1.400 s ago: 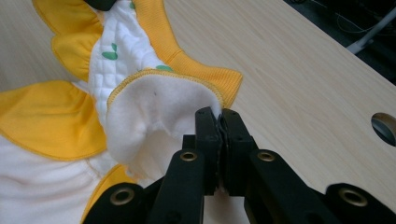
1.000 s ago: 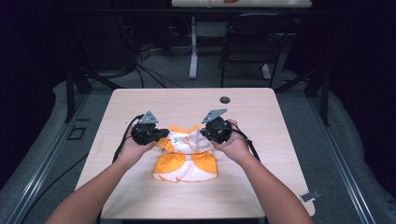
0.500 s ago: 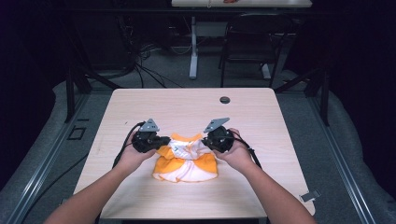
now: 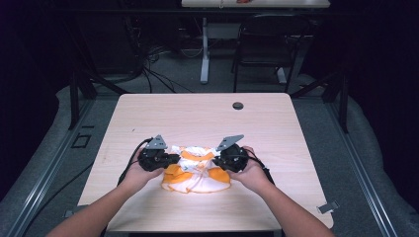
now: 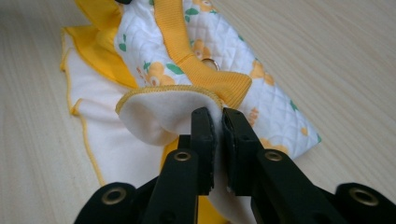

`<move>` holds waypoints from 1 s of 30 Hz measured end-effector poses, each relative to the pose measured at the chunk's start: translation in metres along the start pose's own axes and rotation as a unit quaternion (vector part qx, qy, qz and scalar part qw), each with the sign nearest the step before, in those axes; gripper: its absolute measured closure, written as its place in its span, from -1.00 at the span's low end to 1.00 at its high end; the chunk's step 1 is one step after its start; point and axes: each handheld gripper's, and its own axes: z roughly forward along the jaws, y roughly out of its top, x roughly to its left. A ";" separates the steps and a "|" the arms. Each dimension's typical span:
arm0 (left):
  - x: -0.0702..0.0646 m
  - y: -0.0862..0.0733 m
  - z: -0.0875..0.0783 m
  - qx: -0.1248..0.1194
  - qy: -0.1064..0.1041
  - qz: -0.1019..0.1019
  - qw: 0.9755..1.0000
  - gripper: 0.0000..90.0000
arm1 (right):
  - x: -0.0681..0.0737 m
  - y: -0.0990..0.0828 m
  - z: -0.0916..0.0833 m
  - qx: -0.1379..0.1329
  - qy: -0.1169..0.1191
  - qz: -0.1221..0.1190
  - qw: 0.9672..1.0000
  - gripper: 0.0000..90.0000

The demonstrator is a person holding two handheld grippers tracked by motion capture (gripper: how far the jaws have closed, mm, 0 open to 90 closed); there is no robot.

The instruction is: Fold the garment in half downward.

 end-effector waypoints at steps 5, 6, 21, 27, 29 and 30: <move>-0.005 -0.002 -0.011 -0.003 -0.005 -0.003 1.000 0.72 | 0.007 -0.006 -0.011 -0.005 0.012 0.008 1.000 0.60; -0.005 -0.002 -0.011 -0.003 -0.005 -0.003 1.000 0.70 | 0.007 -0.006 -0.011 -0.005 0.012 0.008 1.000 0.60; 0.006 0.015 -0.007 -0.004 0.018 -0.020 1.000 0.97 | -0.009 0.006 -0.012 -0.036 0.000 0.042 0.998 0.99; 0.009 0.014 0.009 0.008 0.012 -0.032 0.999 0.99 | -0.015 0.006 0.010 -0.012 0.005 0.052 0.999 1.00; 0.007 0.014 0.010 0.012 0.007 -0.028 0.999 1.00 | -0.014 0.005 0.015 0.000 0.007 0.051 0.999 1.00; 0.007 0.014 0.010 0.012 0.007 -0.028 0.999 1.00 | -0.014 0.005 0.015 0.000 0.007 0.051 0.999 1.00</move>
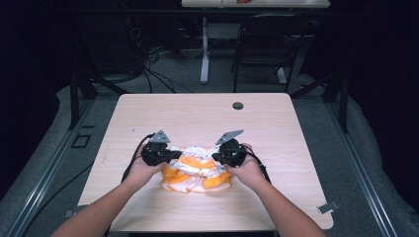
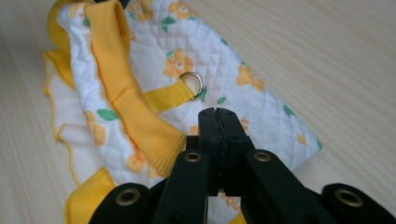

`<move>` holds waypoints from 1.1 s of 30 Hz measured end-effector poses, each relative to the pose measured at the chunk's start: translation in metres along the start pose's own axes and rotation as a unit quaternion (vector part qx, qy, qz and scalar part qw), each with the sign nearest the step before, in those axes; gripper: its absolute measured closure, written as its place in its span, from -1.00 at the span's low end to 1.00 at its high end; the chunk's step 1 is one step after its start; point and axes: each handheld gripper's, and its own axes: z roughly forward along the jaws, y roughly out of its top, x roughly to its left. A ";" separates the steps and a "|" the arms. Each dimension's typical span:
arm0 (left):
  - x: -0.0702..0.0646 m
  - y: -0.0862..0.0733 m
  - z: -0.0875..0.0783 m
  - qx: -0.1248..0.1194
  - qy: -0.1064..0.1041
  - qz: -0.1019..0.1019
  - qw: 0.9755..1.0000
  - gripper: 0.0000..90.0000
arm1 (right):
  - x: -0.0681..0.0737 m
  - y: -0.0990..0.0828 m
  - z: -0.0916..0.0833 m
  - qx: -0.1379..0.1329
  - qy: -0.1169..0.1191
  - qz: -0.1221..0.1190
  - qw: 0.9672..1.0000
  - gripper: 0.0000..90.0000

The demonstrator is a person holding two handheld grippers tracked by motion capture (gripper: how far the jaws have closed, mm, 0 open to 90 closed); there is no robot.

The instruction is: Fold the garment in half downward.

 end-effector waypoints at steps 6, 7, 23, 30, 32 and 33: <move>-0.008 -0.003 -0.006 -0.004 -0.013 0.007 1.000 1.00 | 0.009 -0.005 0.003 0.007 0.020 -0.006 1.000 1.00; -0.012 -0.005 -0.009 -0.003 -0.020 0.010 1.000 1.00 | 0.013 -0.007 0.000 0.005 0.029 -0.013 0.999 1.00; -0.036 -0.035 -0.011 0.024 -0.043 0.028 0.998 1.00 | 0.044 -0.037 -0.007 0.011 0.070 -0.031 0.997 1.00; -0.036 -0.047 -0.006 0.037 -0.033 0.033 0.998 1.00 | 0.046 -0.045 -0.001 0.020 0.071 -0.028 0.997 1.00; -0.034 -0.052 -0.004 0.038 -0.033 0.028 0.998 1.00 | 0.046 -0.047 0.000 0.024 0.072 -0.026 0.997 1.00; -0.033 -0.056 -0.002 0.039 -0.032 0.023 0.998 1.00 | 0.047 -0.049 0.002 0.028 0.071 -0.026 0.997 1.00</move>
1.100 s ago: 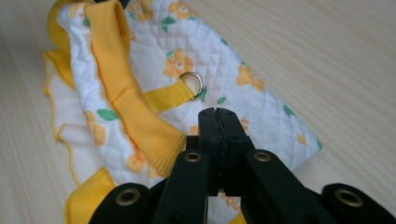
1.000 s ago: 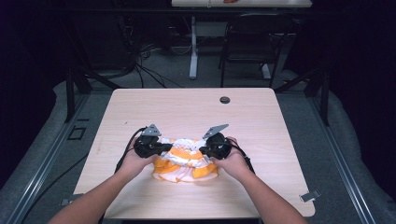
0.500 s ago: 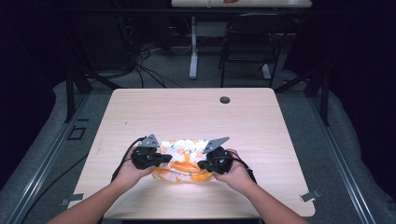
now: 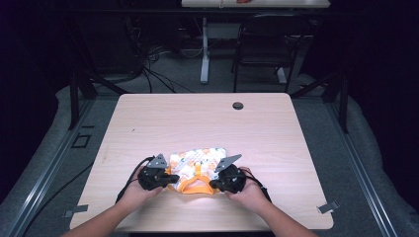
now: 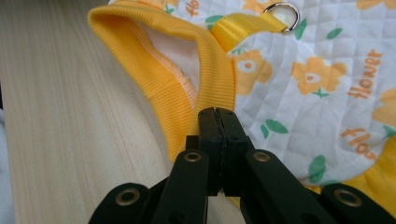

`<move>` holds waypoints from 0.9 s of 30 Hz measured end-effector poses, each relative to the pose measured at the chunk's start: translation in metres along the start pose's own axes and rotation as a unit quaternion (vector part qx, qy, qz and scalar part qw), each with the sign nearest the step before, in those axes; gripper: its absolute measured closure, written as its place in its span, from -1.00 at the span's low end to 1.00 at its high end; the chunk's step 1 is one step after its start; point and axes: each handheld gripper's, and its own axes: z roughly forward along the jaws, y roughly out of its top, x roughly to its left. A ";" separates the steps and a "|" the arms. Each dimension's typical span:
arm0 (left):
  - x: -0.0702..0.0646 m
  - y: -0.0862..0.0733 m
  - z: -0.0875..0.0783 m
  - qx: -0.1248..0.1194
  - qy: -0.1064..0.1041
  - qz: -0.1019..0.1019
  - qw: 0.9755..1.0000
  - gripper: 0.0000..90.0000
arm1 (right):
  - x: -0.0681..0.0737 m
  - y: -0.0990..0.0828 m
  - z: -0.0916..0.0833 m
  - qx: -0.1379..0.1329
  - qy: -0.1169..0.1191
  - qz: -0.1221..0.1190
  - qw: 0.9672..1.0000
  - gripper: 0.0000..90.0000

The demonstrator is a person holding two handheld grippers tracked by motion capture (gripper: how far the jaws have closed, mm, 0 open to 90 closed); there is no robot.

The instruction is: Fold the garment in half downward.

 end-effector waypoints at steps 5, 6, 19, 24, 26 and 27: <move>0.001 -0.004 0.003 -0.006 0.002 -0.009 1.000 0.99 | 0.000 -0.004 0.002 -0.001 0.002 0.002 1.000 1.00; 0.001 -0.006 0.004 -0.008 0.002 -0.007 1.000 0.99 | -0.001 -0.005 0.003 -0.003 0.003 0.005 1.000 1.00; 0.002 -0.011 0.005 -0.024 0.000 -0.023 0.999 1.00 | -0.001 -0.009 0.005 -0.010 -0.001 0.012 1.000 1.00; 0.004 -0.008 0.006 -0.021 0.001 -0.029 0.999 1.00 | -0.004 -0.008 0.007 -0.012 -0.001 0.019 1.000 1.00; 0.006 -0.007 0.007 -0.021 0.001 -0.035 0.999 1.00 | -0.005 -0.007 0.007 -0.011 -0.005 0.017 1.000 1.00; 0.006 -0.007 0.007 -0.021 0.001 -0.035 0.999 1.00 | -0.005 -0.007 0.007 -0.011 -0.005 0.017 1.000 1.00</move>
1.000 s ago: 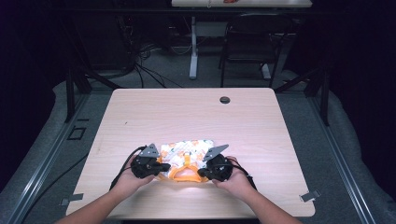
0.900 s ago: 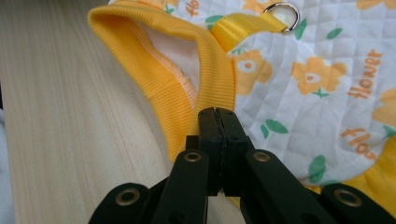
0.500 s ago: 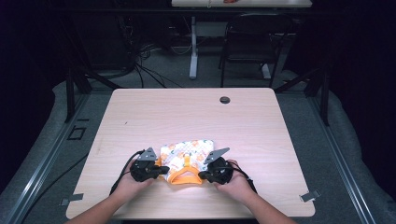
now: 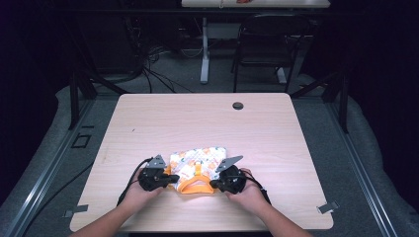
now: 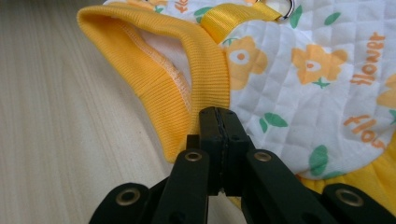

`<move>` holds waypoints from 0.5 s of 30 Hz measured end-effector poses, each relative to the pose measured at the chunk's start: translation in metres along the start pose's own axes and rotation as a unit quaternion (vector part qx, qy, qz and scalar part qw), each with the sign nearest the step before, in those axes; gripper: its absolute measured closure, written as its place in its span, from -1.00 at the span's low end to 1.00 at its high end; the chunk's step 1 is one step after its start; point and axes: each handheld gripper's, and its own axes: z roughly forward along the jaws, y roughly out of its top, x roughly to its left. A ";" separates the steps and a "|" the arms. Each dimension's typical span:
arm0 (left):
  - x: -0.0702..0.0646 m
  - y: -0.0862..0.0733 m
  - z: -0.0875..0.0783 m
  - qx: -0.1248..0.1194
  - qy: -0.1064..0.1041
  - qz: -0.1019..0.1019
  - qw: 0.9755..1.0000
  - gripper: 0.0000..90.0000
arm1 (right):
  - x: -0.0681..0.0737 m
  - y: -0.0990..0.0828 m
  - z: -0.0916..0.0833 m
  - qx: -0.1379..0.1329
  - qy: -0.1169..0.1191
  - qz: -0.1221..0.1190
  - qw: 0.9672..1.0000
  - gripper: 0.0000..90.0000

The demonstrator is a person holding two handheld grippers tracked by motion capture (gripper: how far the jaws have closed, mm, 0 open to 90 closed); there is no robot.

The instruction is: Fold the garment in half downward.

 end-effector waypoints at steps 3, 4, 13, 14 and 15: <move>0.002 0.002 0.001 0.002 0.001 0.000 1.000 1.00 | -0.002 0.001 0.001 -0.003 0.001 0.009 1.000 1.00; 0.003 0.002 0.002 0.000 0.002 -0.002 1.000 1.00 | -0.002 0.001 0.001 -0.003 0.001 0.009 1.000 1.00; 0.013 0.007 0.007 -0.008 0.004 -0.021 1.000 1.00 | -0.013 0.005 0.004 -0.006 -0.002 0.024 1.000 0.99; 0.013 0.007 0.007 -0.008 0.004 -0.021 1.000 1.00 | -0.013 0.005 0.004 -0.006 -0.002 0.024 1.000 0.99; 0.015 0.008 0.008 -0.010 0.005 -0.025 1.000 1.00 | -0.015 0.006 0.004 -0.006 -0.005 0.027 1.000 0.99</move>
